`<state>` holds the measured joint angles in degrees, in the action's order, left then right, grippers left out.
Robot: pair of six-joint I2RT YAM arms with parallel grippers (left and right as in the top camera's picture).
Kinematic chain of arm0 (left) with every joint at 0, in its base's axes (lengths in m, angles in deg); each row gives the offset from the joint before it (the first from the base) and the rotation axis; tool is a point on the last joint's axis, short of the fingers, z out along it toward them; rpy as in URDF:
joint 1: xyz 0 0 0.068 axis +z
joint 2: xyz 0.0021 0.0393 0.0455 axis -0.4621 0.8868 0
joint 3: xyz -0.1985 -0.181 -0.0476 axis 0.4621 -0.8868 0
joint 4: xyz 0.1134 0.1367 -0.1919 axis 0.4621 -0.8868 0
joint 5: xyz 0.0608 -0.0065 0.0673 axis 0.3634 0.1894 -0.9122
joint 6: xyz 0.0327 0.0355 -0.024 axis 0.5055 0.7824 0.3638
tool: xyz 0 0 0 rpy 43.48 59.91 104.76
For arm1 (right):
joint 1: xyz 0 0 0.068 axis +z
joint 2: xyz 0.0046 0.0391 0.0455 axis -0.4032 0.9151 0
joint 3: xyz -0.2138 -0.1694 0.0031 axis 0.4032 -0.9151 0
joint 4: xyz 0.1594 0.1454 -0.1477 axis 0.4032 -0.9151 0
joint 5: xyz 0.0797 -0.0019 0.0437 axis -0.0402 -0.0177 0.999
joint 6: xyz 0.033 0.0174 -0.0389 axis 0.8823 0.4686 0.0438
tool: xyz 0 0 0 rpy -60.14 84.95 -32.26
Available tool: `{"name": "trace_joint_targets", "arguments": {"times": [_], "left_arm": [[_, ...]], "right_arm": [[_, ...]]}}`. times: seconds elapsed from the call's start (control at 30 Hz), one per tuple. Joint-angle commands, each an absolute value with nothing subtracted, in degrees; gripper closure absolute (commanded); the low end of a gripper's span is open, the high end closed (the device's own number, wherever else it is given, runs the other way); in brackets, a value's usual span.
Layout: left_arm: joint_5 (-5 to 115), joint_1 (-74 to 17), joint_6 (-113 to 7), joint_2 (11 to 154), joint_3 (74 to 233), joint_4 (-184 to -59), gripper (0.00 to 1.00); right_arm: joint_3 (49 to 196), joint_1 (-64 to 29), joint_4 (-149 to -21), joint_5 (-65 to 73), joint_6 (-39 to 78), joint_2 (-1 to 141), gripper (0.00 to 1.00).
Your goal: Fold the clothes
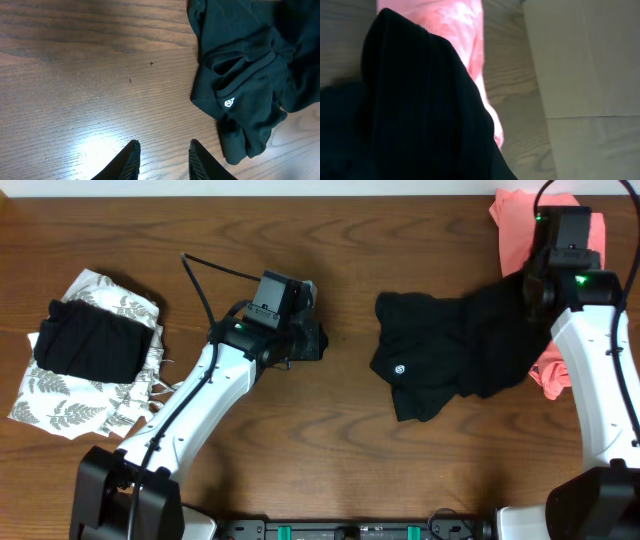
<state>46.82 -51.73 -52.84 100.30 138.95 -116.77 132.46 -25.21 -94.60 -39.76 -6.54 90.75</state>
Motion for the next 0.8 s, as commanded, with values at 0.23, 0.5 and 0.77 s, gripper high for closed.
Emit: {"name": "trace_joint_targets", "arguments": {"times": [0.23,0.5,0.77], "left_arm": [[47.3,-51.8,-52.1,99.9,139.1,-116.7,0.67],[47.3,-51.8,-52.1,99.9,139.1,-116.7,0.67],[47.3,-51.8,-52.1,99.9,139.1,-116.3,0.67]], "right_arm": [[133.6,-24.6,-94.2,-31.6,-14.2,89.7,0.99],[133.6,-20.4,-99.6,-13.3,-19.8,89.7,0.99],[133.6,-12.9,-104.6,-5.4,-20.1,91.2,0.99]]}}
